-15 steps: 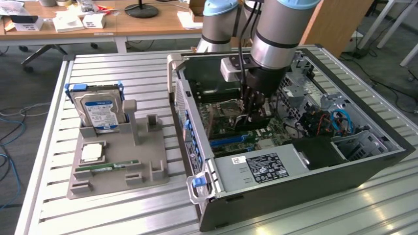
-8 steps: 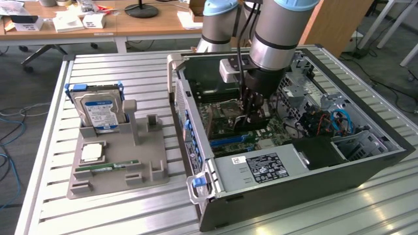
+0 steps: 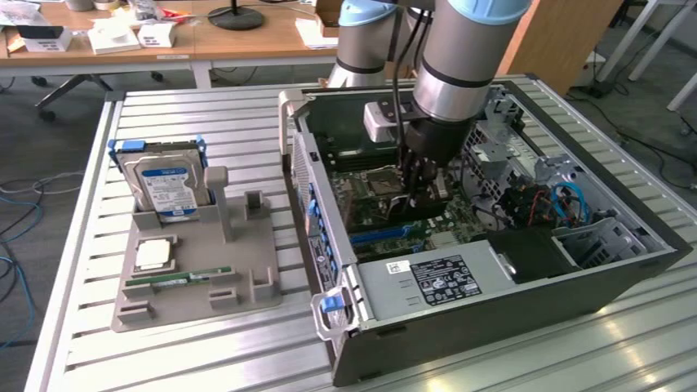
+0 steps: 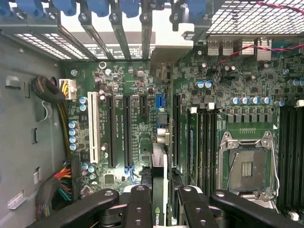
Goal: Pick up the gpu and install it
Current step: 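Insert the gpu into the slot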
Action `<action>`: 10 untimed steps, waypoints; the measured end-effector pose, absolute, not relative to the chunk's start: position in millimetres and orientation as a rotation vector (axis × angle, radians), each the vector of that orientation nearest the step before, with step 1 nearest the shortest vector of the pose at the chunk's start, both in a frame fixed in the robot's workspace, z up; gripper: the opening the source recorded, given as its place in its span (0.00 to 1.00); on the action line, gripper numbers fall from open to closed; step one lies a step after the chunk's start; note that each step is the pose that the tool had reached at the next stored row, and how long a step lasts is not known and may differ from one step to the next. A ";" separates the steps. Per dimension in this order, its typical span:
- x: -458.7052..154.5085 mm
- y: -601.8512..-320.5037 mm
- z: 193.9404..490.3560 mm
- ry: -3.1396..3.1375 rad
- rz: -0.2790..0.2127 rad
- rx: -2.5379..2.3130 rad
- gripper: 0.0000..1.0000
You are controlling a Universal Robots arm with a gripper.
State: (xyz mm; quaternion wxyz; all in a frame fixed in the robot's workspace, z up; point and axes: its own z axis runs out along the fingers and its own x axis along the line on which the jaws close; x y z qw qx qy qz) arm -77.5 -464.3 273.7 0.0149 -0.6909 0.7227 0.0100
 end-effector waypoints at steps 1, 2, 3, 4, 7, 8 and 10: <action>-78.1 -464.2 273.5 2.249 0.031 -2.150 0.26; -78.9 -464.2 273.5 2.249 0.031 -2.150 0.26; -79.8 -464.2 273.4 2.249 0.031 -2.150 0.26; -80.7 -464.2 273.4 2.249 0.031 -2.150 0.26; -83.2 -464.2 273.3 2.249 0.031 -2.150 0.26; -83.7 -464.2 273.3 2.249 0.031 -2.150 0.26; -84.8 -464.2 273.4 2.249 0.031 -2.150 0.26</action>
